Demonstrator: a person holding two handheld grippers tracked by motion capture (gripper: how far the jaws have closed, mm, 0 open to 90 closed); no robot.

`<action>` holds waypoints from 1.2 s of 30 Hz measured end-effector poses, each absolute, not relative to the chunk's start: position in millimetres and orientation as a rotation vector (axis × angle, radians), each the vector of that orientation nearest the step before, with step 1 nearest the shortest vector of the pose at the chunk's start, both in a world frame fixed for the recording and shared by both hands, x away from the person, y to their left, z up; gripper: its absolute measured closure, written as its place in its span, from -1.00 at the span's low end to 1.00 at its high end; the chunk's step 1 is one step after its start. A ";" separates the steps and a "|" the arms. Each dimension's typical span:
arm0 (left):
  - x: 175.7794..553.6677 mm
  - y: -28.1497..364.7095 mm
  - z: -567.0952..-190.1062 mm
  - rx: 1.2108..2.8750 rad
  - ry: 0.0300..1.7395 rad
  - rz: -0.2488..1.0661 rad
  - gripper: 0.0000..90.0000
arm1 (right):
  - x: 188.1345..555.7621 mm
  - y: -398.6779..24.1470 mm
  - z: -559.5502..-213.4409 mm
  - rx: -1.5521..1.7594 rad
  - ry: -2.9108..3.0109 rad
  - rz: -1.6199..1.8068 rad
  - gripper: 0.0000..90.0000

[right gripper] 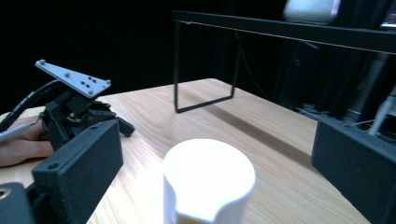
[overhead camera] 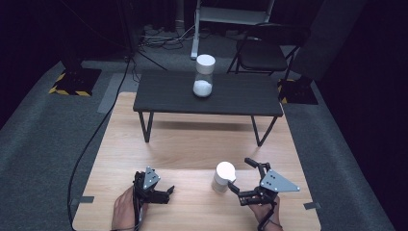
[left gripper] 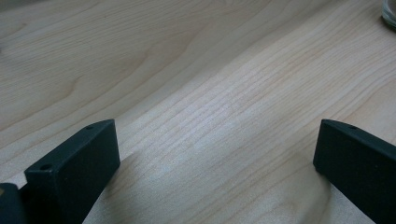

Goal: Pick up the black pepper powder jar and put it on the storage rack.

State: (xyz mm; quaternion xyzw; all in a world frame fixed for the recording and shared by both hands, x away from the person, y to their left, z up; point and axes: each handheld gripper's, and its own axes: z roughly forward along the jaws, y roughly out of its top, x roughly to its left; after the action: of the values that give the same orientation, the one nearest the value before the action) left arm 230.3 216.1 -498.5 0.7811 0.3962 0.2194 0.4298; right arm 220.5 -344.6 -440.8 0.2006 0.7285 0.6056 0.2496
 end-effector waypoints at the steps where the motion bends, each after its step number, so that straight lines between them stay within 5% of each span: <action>1: 230.3 216.1 -498.5 1.949 0.989 0.547 -1.00 | 223.2 -341.0 -441.0 0.535 1.989 1.653 -0.95; 20: 230.2 216.1 -498.6 1.949 0.988 0.548 -1.00 | 249.0 -312.2 -439.8 0.615 2.104 1.611 -0.92; 36: 230.3 216.1 -498.5 1.949 0.988 0.548 -1.00 | 253.6 -315.7 -455.0 0.732 2.208 1.532 -0.63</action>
State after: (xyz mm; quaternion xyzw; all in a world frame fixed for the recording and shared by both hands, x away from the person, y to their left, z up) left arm 230.3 216.1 -498.5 0.7812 0.3961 0.2196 0.4298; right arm 253.6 -315.7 -455.0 0.2585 0.7803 0.5412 0.1772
